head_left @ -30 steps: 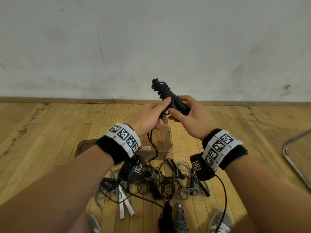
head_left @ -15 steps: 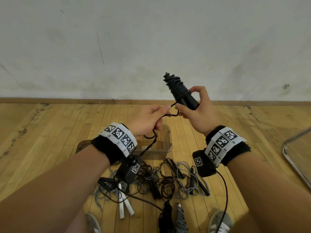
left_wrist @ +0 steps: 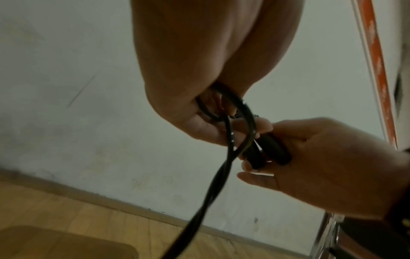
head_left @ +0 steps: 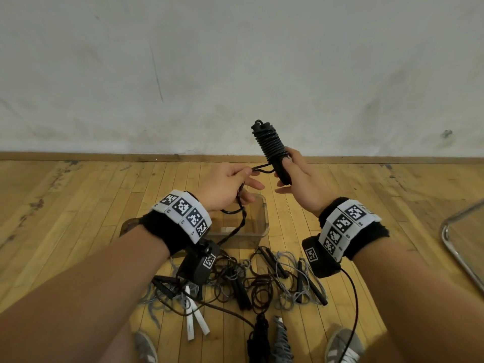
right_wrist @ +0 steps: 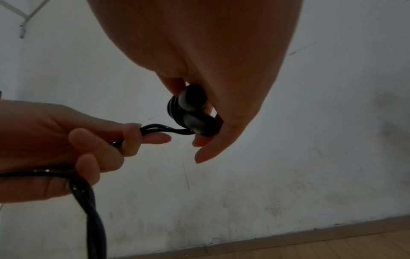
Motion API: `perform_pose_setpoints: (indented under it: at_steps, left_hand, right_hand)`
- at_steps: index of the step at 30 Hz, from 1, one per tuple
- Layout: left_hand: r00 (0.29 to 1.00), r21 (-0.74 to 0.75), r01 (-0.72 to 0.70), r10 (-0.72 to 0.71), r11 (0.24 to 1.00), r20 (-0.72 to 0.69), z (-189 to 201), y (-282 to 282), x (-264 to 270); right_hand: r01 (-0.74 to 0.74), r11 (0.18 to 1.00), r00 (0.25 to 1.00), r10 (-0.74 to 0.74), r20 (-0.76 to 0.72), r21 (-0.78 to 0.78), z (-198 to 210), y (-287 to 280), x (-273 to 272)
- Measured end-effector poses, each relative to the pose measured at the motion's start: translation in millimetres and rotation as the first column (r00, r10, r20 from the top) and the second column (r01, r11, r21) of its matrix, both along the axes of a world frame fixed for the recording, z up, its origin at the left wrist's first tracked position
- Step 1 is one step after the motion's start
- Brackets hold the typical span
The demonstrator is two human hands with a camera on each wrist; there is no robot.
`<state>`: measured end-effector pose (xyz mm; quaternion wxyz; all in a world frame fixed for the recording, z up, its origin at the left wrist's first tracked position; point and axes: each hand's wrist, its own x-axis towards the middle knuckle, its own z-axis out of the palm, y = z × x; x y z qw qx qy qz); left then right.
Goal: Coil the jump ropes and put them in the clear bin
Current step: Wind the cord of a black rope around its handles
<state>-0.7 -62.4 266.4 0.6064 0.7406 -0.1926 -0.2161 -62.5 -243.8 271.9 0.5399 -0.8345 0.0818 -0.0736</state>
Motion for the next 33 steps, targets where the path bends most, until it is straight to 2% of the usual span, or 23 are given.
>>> perform_pose_setpoints:
  at_steps: [5, 8, 10, 14, 17, 19, 21, 23, 24, 26, 29, 33]
  left_hand:
    - [0.997, -0.078, -0.061, 0.057, 0.995, -0.048, 3, -1, 2]
    - [0.998, -0.054, -0.044, 0.042, 0.998, -0.041, 5, -2, 1]
    - [0.999, -0.037, -0.044, 0.043, 0.998, -0.023, 6, -4, 0]
    - [0.993, 0.020, -0.088, 0.086, 0.996, 0.076, 7, -7, -3]
    - [0.988, 0.012, -0.113, 0.111, 0.993, 0.106, 8, -10, -4]
    - [0.989, -0.023, -0.109, 0.111, 0.994, 0.102, 8, -9, -3]
    - [0.993, -0.059, -0.086, 0.091, 0.995, 0.081, 7, -7, -2]
    - [0.995, -0.079, -0.058, 0.064, 0.995, 0.072, 5, -6, -2]
    - [0.996, -0.087, -0.051, 0.057, 0.995, 0.067, 4, -6, -2]
    - [0.997, -0.102, -0.053, 0.058, 0.993, 0.049, 2, -6, -1]
    - [0.999, -0.081, -0.037, 0.039, 0.996, 0.012, 0, -6, 3]
    - [1.000, -0.084, 0.007, -0.008, 0.996, -0.011, -3, -4, 8]
  right_hand:
    - [-0.093, 0.975, 0.995, 0.100, 0.024, -0.203, -3, -3, 3]
    - [-0.086, 0.923, 0.996, 0.092, -0.002, -0.375, -9, -4, 4]
    - [-0.056, 0.908, 0.996, 0.079, 0.039, -0.416, -11, -3, 5]
    - [0.018, 0.916, 0.984, 0.054, 0.168, -0.401, -10, 1, 4]
    - [0.057, 0.941, 0.983, 0.005, 0.183, -0.332, -8, 7, 0]
    - [0.043, 0.973, 0.989, -0.009, 0.148, -0.226, -5, 11, -3]
    - [-0.019, 0.999, 0.995, 0.022, 0.097, -0.026, -1, 13, -5]
    - [-0.099, 0.976, 0.995, 0.091, 0.050, 0.195, 2, 15, -6]
    - [-0.133, 0.965, 0.991, 0.125, 0.049, 0.225, 3, 14, -7]
    - [-0.171, 0.972, 0.984, 0.162, 0.071, 0.164, 2, 13, -6]
    - [-0.148, 0.987, 0.984, 0.141, 0.112, 0.060, 3, 9, -5]
    - [-0.117, 0.993, 0.982, 0.111, 0.154, 0.025, 4, 6, -6]
